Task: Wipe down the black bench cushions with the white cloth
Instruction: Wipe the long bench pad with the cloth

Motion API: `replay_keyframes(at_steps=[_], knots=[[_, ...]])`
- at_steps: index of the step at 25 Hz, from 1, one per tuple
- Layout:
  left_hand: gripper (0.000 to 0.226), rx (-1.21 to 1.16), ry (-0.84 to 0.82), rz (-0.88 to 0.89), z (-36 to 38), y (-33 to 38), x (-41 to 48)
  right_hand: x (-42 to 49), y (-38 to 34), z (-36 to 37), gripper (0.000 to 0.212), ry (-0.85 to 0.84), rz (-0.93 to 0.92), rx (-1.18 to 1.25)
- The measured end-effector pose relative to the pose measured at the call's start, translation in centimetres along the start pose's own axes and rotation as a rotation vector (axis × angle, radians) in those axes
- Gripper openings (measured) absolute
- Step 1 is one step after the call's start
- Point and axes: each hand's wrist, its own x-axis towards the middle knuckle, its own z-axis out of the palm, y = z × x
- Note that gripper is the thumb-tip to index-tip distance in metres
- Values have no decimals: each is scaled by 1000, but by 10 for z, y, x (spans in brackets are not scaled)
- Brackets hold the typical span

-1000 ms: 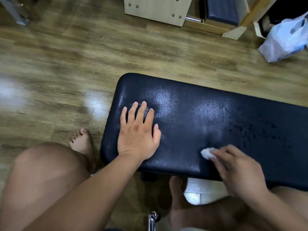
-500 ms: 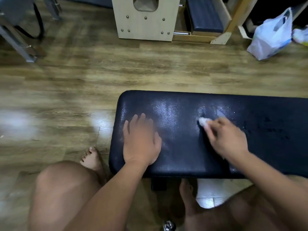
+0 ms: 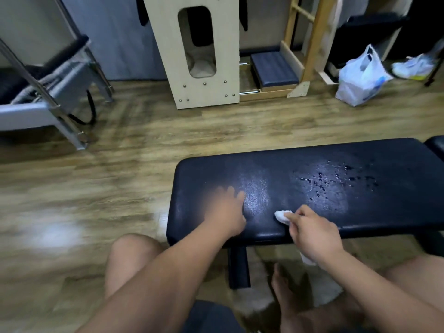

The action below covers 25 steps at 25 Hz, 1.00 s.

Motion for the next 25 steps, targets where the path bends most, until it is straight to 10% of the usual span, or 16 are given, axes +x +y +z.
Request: replay_keyframes(at_steps=[9, 18, 25], knots=[[126, -58, -387, -63, -3, 24, 14, -13, 144, -22, 40, 185, 608, 197], [135, 10, -452, -107, -4, 33, 22, -14, -24, 6, 28, -51, -27, 204], [132, -45, -428, -106, -13, 37, 17, -3, 192, -28, 33, 185, 633, 139]])
